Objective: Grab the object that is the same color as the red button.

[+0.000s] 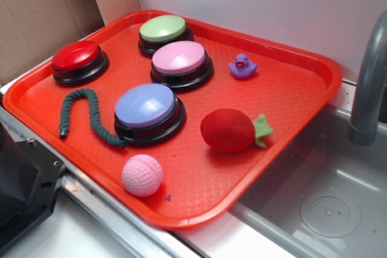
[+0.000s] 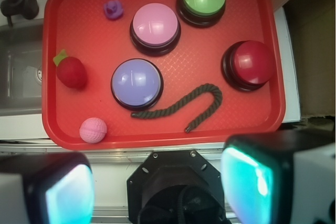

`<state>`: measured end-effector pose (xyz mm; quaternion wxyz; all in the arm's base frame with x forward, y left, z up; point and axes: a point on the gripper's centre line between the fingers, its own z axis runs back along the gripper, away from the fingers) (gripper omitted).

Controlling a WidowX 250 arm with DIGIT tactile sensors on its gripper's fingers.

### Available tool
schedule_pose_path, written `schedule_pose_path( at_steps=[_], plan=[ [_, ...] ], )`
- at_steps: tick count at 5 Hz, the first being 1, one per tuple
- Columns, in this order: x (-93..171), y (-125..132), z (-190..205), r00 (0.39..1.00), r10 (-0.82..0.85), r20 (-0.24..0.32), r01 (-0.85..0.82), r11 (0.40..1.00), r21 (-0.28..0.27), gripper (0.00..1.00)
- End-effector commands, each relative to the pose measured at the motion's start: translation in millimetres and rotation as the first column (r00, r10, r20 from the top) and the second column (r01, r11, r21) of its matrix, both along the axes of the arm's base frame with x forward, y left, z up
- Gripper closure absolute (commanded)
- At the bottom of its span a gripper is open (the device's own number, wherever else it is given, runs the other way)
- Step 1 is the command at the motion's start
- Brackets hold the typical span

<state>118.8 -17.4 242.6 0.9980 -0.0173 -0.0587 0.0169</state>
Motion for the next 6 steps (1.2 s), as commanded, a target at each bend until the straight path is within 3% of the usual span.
schedule_pose_path(
  at_steps=[1,2,3,4,6],
  plan=[
    [0,0,0,1.000,0.000,0.000,0.000,1.000,0.000,0.00],
    [28,-40,-12,0.967,-0.247,0.055,0.249,0.968,-0.035,0.00],
    [53,-83,-34,0.912,-0.408,0.040,0.407,0.913,0.042,0.00],
    [68,-118,-58,0.886,-0.460,0.056,0.459,0.888,0.023,0.00],
    [84,-164,-143,0.912,-0.411,-0.010,0.411,0.910,0.053,0.00]
  ],
)
